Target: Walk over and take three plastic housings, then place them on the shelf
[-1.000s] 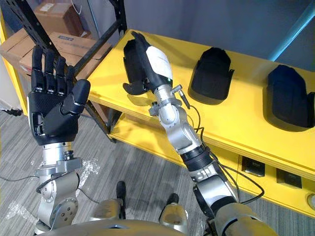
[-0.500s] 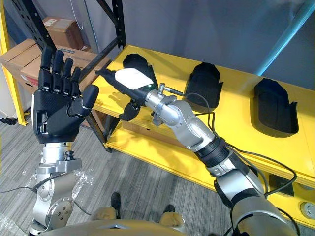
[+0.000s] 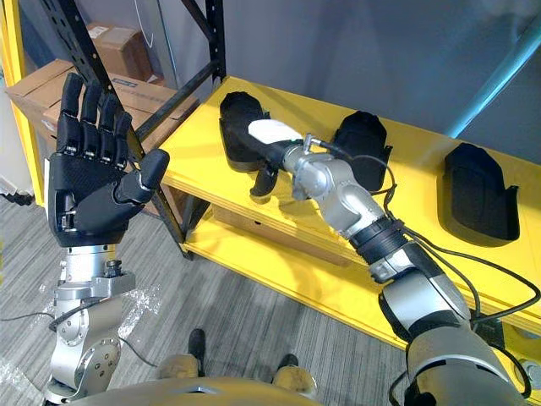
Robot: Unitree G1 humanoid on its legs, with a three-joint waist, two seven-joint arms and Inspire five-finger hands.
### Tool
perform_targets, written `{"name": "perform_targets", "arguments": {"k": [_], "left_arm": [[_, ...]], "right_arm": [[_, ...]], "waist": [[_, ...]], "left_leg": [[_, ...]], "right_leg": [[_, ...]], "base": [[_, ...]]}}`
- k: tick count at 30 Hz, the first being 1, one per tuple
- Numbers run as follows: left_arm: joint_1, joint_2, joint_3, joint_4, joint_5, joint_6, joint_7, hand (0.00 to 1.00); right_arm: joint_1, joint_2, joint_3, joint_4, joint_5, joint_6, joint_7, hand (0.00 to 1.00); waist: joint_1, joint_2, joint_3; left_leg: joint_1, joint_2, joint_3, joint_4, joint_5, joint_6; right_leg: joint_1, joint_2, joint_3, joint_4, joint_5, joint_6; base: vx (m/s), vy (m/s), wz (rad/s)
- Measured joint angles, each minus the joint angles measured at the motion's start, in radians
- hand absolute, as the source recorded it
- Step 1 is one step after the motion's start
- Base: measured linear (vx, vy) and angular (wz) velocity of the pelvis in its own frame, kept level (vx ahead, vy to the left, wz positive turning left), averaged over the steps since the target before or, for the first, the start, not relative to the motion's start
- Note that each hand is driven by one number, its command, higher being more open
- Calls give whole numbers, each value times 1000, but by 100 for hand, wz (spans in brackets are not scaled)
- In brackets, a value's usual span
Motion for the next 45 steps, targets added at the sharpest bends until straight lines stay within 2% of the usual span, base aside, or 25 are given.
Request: {"name": "perform_targets", "arguments": {"k": [6, 7, 12, 19, 23, 33, 45], "left_arm": [[-7, -14, 0, 20, -1, -25, -5, 100], [-8, -14, 0, 20, -1, -29, -7, 100], [-12, -14, -1, 20, -1, -40, -6, 100], [-17, -22, 0, 20, -1, -49, 1, 100], [-18, -23, 0, 20, -1, -63, 1, 100], [-27, -24, 1, 19, -1, -70, 6, 100], [-27, -24, 1, 19, -1, -70, 23, 100]], "right_arm": [[-160, 3, -32, 189, -1, -5, -46, 100], [-181, 3, -32, 203, -1, -12, -46, 0], [-211, 4, -31, 270, -2, -61, -46, 0], [-284, 4, -12, 344, -5, -89, -53, 0], [-301, 3, -2, 342, -18, -116, -81, 0], [-311, 3, 16, 346, -19, -116, -88, 0], [-313, 31, 6, 357, -19, -115, -141, 0]], "waist": [[23, 41, 53], [22, 46, 58], [35, 48, 109], [44, 52, 166], [47, 54, 179], [48, 54, 197], [48, 60, 216]], "left_leg": [[-19, -1, -19, 0, 10, -2], [-38, -1, -30, 0, 16, -2], [-47, -5, -37, 1, 23, -1], [-75, -8, -46, 1, 39, -1], [-77, -11, -52, 1, 40, -2], [-81, -18, -53, 1, 43, -1], [-79, -18, -47, 1, 44, 0]], "right_leg": [[-27, -10, -16, 47, -22, -13], [-46, -13, -23, 60, -28, -13], [-72, -27, -25, 111, -48, -11], [-125, -46, -26, 181, -77, -14], [-137, -56, -28, 213, -99, -17], [-154, -70, -25, 243, -112, -18], [-154, -71, -20, 243, -114, -22]], "base": [[-27, -17, 9], [-44, -25, 18], [-9, -26, 6], [-2, -33, 4], [1, -48, 5], [-1, -7, 0], [0, 0, 0]]}}
